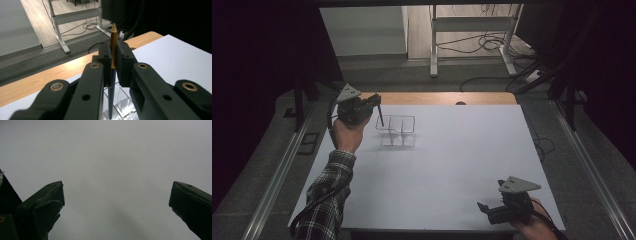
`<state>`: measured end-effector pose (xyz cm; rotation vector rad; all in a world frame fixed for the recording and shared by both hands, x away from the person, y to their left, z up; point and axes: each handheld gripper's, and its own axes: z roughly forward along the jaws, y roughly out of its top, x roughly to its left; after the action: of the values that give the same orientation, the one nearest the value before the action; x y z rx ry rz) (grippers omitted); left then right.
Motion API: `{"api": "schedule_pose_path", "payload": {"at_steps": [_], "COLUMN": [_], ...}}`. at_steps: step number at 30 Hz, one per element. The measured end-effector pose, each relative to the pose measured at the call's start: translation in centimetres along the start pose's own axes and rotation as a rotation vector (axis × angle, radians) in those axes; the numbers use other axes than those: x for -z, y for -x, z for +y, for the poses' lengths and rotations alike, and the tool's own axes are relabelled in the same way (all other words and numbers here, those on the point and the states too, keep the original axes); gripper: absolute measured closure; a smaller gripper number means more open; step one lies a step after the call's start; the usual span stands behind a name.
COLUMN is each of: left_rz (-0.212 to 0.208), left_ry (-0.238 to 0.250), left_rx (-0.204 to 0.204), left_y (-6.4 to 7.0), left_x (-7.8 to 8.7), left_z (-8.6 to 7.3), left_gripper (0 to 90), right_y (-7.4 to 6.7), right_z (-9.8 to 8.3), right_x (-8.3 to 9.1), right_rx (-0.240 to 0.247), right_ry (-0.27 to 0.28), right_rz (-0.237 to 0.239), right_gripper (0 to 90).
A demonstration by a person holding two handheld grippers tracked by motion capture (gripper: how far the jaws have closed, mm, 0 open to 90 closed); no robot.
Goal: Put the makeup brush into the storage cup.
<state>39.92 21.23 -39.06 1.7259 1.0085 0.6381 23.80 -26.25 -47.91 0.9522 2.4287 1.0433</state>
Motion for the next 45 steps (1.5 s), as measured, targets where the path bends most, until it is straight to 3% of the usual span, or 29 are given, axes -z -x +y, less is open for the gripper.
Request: {"api": "schedule_pose_path", "payload": {"at_steps": [45], "left_rz": [0.019], "left_ry": [-0.05], "left_rx": [0.046], "left_y": [0.3], "left_x": [-2.7], "left_z": [-5.7], "left_gripper": [84.1], "right_y": [-0.1], "right_z": [0.0], "right_x": [-0.1], "right_rx": [0.014], "right_ry": [-0.016], "right_rz": [0.013], "right_gripper": [0.2]}}
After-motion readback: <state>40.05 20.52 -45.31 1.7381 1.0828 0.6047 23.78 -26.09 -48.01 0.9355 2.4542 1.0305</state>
